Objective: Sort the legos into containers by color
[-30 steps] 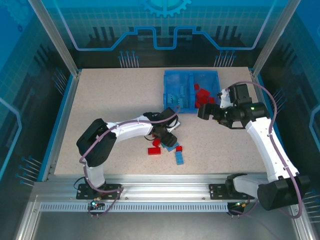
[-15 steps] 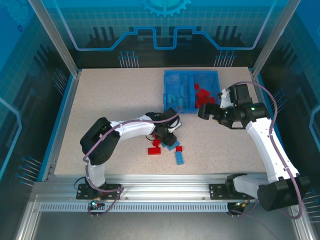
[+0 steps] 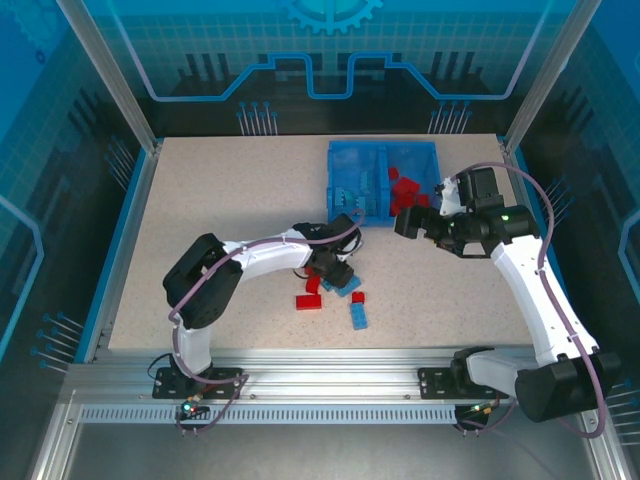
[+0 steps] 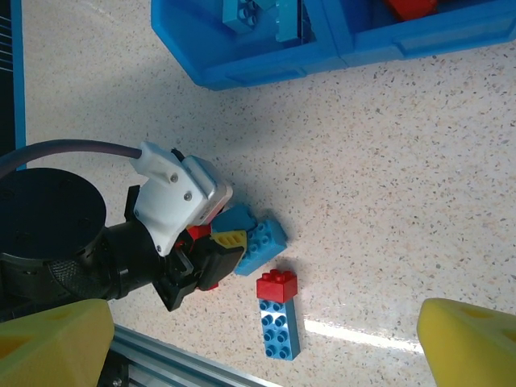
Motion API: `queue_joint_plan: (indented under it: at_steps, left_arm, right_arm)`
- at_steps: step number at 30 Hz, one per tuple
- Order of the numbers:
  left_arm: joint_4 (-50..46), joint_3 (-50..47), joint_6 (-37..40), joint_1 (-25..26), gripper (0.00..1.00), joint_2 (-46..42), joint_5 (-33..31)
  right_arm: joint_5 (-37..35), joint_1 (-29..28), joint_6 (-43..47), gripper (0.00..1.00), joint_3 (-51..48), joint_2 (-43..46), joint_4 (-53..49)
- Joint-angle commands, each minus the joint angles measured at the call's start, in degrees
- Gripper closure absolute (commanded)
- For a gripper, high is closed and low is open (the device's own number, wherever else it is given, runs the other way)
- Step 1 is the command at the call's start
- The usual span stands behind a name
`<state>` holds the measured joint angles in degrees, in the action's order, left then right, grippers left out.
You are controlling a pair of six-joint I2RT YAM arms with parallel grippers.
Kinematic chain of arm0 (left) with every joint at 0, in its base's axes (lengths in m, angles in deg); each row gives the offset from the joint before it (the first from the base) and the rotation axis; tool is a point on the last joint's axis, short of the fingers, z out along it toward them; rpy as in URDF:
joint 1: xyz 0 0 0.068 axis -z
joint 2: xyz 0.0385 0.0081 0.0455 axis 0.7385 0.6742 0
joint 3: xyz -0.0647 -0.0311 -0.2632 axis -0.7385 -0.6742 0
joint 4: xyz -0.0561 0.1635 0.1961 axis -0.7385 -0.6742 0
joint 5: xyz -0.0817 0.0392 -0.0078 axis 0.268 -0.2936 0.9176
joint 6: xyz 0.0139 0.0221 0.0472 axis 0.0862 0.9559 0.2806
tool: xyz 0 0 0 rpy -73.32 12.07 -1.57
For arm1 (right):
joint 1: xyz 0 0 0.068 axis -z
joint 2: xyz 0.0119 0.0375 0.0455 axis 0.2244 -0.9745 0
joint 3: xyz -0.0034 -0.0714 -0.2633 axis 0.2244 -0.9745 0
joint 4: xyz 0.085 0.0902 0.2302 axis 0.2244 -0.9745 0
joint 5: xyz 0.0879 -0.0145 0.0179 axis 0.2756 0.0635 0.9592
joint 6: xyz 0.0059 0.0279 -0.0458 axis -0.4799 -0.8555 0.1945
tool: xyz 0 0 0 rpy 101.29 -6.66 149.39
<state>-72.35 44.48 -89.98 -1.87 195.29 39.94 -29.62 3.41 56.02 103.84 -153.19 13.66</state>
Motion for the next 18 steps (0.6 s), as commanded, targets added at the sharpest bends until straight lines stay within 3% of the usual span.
queue_joint_plan:
  at_steps: [1,9,18]
  left_arm:
    - [-1.37,-2.76,-1.32,0.07,0.49,-1.13,-3.15]
    - [-0.64,-3.03,-2.04,-0.01,0.48,0.29,-2.44]
    - [3.01,-2.72,-4.0,-0.03,0.63,-0.11,-0.57]
  right_arm:
    - [-0.48,-1.32,-0.31,0.02,1.19,-0.28,-0.48]
    - [-0.81,-1.95,-0.4,0.02,1.63,-0.7,-0.87]
    - [0.63,-2.44,0.59,0.01,-0.13,-0.24,-0.54]
